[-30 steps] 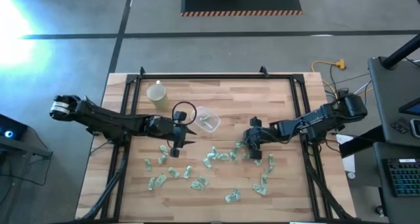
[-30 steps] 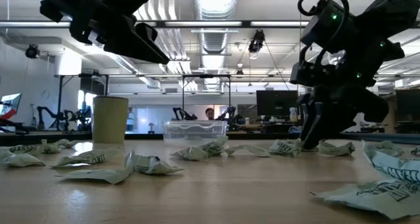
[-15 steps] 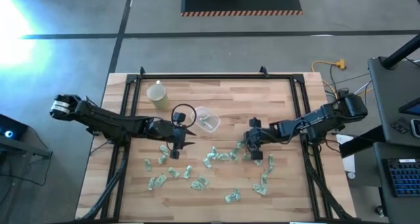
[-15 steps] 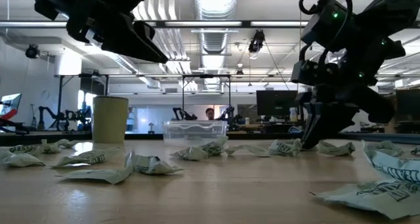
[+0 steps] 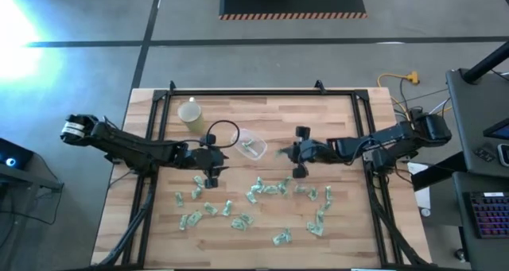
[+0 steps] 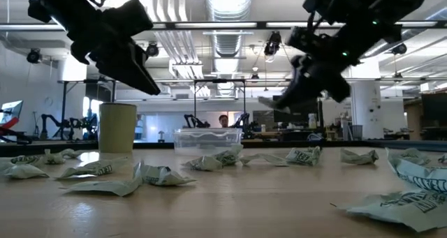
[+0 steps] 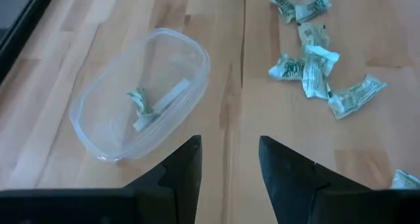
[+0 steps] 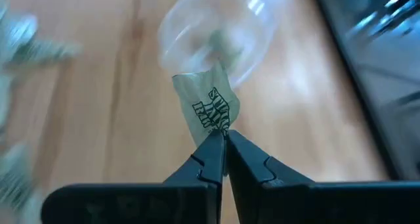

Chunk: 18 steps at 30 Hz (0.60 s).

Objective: Pick and place Stevia / Truvia into bins
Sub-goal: Put the stevia packet into the transparent container

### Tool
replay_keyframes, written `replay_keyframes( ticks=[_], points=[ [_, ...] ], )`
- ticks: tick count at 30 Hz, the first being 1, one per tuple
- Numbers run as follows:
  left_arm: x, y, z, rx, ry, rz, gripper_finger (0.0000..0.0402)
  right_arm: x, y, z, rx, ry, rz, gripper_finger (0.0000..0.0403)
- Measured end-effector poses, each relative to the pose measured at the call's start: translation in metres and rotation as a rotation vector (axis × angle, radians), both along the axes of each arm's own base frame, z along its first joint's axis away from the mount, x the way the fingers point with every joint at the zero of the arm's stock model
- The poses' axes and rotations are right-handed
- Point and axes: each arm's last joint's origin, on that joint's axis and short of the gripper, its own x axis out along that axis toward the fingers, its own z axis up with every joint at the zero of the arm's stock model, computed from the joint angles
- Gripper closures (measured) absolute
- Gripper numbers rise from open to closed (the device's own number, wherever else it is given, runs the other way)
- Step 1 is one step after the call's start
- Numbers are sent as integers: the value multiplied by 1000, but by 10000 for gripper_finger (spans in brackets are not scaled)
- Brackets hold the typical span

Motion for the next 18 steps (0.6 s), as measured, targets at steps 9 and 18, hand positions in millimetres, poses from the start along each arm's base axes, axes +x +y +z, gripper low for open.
replay_keyframes(
  ticks=[9, 18],
  points=[
    [-1, -18, -8, -92, 21, 14, 265, 24, -28, 4, 42, -120, 179, 392],
    [-1, -28, -11, -127, 24, 33, 265, 65, -50, -6, 44, -105, 206, 392]
  ],
)
